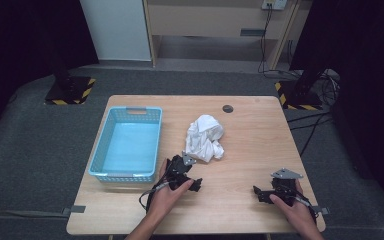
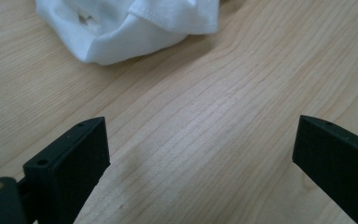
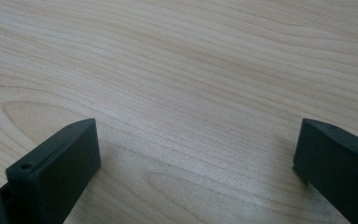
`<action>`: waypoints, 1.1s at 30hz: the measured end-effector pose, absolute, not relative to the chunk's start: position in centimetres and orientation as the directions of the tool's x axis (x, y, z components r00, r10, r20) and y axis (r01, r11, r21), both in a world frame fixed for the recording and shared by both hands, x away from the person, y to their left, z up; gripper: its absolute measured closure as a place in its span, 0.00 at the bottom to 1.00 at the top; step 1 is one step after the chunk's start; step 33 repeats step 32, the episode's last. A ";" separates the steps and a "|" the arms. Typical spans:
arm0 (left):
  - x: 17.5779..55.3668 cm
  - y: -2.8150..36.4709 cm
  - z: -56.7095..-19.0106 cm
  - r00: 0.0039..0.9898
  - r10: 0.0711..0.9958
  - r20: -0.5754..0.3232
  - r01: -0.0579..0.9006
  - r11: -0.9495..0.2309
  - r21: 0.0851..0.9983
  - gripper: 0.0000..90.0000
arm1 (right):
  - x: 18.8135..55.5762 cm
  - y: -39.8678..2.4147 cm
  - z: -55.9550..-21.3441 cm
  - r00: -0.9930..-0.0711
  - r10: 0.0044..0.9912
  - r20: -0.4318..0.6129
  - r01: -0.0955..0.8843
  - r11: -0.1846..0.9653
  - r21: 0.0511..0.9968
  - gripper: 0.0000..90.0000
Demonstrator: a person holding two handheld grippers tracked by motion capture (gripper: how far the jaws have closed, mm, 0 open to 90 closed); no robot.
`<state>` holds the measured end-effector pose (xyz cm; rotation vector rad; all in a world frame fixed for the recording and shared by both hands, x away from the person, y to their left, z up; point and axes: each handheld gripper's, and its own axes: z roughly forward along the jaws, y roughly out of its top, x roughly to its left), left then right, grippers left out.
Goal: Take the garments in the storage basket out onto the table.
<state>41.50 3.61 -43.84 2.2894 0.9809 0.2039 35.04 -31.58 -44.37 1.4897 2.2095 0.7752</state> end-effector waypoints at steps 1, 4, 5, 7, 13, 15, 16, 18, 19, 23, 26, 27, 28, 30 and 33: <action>41.5 3.6 -44.0 0.710 0.697 -0.101 0.599 -0.523 0.606 0.03 | 35.0 -31.6 -44.4 -0.376 0.926 0.005 0.726 0.292 0.622 0.00; 41.5 3.4 -44.3 0.719 0.689 -0.096 0.592 -0.533 0.605 0.03 | 35.0 -31.6 -44.4 -0.377 0.926 0.005 0.726 0.292 0.622 0.00; 41.4 3.2 -44.4 0.720 0.687 -0.098 0.590 -0.533 0.606 0.03 | 35.0 -31.6 -44.4 -0.376 0.926 0.005 0.726 0.292 0.622 0.00; 41.4 3.1 -44.7 0.726 0.681 -0.097 0.586 -0.538 0.606 0.03 | 35.0 -31.6 -44.4 -0.376 0.926 0.005 0.726 0.292 0.622 0.00; 41.3 2.7 -45.4 0.727 0.681 -0.089 0.584 -0.545 0.602 0.03 | 35.0 -31.6 -44.4 -0.376 0.927 0.004 0.726 0.292 0.622 0.00; 41.2 2.6 -45.5 0.731 0.676 -0.096 0.582 -0.545 0.604 0.02 | 35.0 -31.6 -44.4 -0.376 0.927 0.005 0.726 0.292 0.622 0.00; 41.2 2.5 -45.5 0.732 0.675 -0.095 0.580 -0.543 0.606 0.02 | 35.0 -31.6 -44.4 -0.376 0.927 0.005 0.726 0.292 0.622 0.00; 41.1 2.5 -45.6 0.735 0.671 -0.095 0.575 -0.544 0.612 0.02 | 35.0 -31.6 -44.4 -0.376 0.927 0.005 0.726 0.292 0.622 0.00; 41.1 2.5 -45.7 0.734 0.672 -0.102 0.576 -0.535 0.618 0.02 | 35.0 -31.6 -44.4 -0.376 0.927 0.004 0.726 0.292 0.622 0.00; 40.7 2.9 -46.1 0.725 0.679 -0.111 0.570 -0.502 0.650 0.00 | 35.0 -31.6 -44.4 -0.375 0.927 0.005 0.727 0.291 0.622 0.00; 40.7 3.0 -46.2 0.725 0.680 -0.112 0.567 -0.496 0.658 0.00 | 35.0 -31.6 -44.4 -0.375 0.927 0.004 0.727 0.291 0.622 0.00; 40.6 3.0 -46.2 0.724 0.680 -0.112 0.565 -0.493 0.661 0.00 | 35.0 -31.6 -44.4 -0.375 0.927 0.004 0.727 0.291 0.622 0.00; 40.6 3.0 -46.2 0.724 0.680 -0.112 0.565 -0.493 0.661 0.00 | 35.0 -31.6 -44.4 -0.375 0.927 0.004 0.727 0.291 0.622 0.00; 40.6 3.0 -46.2 0.724 0.681 -0.112 0.565 -0.492 0.662 0.00 | 35.0 -31.6 -44.4 -0.374 0.927 0.004 0.727 0.291 0.622 0.00; 40.6 3.0 -46.2 0.724 0.681 -0.112 0.565 -0.492 0.662 0.00 | 35.0 -31.6 -44.4 -0.374 0.927 0.004 0.727 0.290 0.622 0.00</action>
